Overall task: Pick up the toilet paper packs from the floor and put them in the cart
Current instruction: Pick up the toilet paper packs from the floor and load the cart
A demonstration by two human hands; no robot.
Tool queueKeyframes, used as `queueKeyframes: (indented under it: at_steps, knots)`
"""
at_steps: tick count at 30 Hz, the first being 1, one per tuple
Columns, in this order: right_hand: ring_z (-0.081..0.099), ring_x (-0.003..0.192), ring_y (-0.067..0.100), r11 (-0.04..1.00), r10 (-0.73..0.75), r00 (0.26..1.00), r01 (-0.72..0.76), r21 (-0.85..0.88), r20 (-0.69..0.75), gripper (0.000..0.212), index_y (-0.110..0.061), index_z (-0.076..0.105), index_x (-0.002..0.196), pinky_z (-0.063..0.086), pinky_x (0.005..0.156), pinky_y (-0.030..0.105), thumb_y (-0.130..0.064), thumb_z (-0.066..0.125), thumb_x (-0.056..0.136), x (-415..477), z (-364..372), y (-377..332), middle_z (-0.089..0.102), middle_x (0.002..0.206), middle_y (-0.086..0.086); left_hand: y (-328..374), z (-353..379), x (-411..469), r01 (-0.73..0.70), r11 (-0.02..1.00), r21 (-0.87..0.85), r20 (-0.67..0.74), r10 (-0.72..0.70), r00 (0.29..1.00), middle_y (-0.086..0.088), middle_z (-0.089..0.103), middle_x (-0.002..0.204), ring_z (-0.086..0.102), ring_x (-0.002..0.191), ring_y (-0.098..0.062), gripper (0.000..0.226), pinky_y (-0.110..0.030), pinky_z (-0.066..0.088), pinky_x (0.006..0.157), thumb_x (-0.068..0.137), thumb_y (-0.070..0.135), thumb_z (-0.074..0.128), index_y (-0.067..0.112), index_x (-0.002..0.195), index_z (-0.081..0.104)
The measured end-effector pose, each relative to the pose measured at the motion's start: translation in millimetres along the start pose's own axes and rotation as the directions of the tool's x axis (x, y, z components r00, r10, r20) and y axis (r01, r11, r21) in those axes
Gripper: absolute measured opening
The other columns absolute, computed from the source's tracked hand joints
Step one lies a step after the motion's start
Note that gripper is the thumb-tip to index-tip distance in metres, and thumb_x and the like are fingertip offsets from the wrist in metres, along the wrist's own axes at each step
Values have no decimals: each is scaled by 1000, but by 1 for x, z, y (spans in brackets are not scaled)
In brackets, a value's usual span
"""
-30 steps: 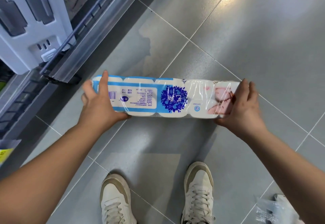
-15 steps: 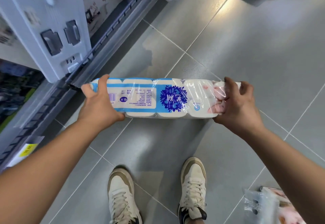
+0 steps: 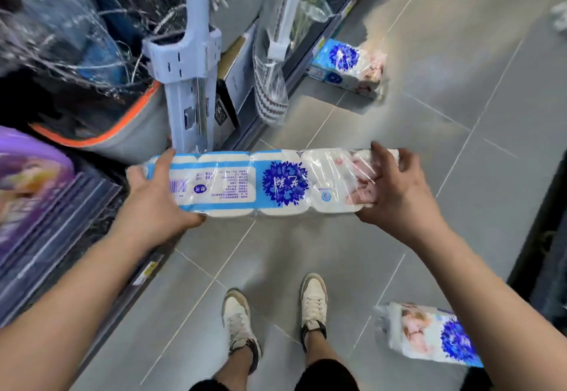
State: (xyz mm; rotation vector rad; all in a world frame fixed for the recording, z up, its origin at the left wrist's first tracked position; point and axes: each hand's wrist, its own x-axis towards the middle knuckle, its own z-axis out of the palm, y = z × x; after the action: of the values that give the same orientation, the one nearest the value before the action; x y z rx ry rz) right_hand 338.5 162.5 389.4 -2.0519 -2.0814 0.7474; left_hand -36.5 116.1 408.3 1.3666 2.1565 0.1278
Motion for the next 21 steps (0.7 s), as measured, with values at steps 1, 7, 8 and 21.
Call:
queueKeyframes:
  at_steps: [1,7,8,21]
  knots:
    - [52,120,44,1000,2,1000,-2,6,-14,117,-35,30,153,53,95,53,-28,88,52,-11,-26,-12,36,143,15,11,-23,-13,-14,1000,-15,-13,14,1000,-15,21,141,51,126,-36,124,-33,34,113,57,28,91,35,155,16]
    - [54,120,44,999,-21,996,25,37,-90,117,-41,27,151,51,99,52,-37,86,51,-71,-155,-59,35,145,14,64,-141,-86,-149,987,-62,-127,140,982,-11,30,143,32,135,-18,125,-17,24,106,53,36,92,36,156,21]
    - [54,121,43,998,-25,995,30,50,-99,117,-42,26,151,51,100,51,-43,82,48,-80,-172,-64,35,145,13,71,-157,-96,-167,984,-56,-157,157,975,-11,33,142,31,136,-19,128,-18,23,108,48,44,90,34,156,22]
    - [37,144,31,994,-17,954,50,102,-300,138,-7,11,161,42,110,41,-37,91,52,-135,-289,-72,28,157,9,156,-245,-155,-454,885,-100,-316,404,858,12,53,110,36,122,-19,80,-35,41,101,49,36,90,30,114,45]
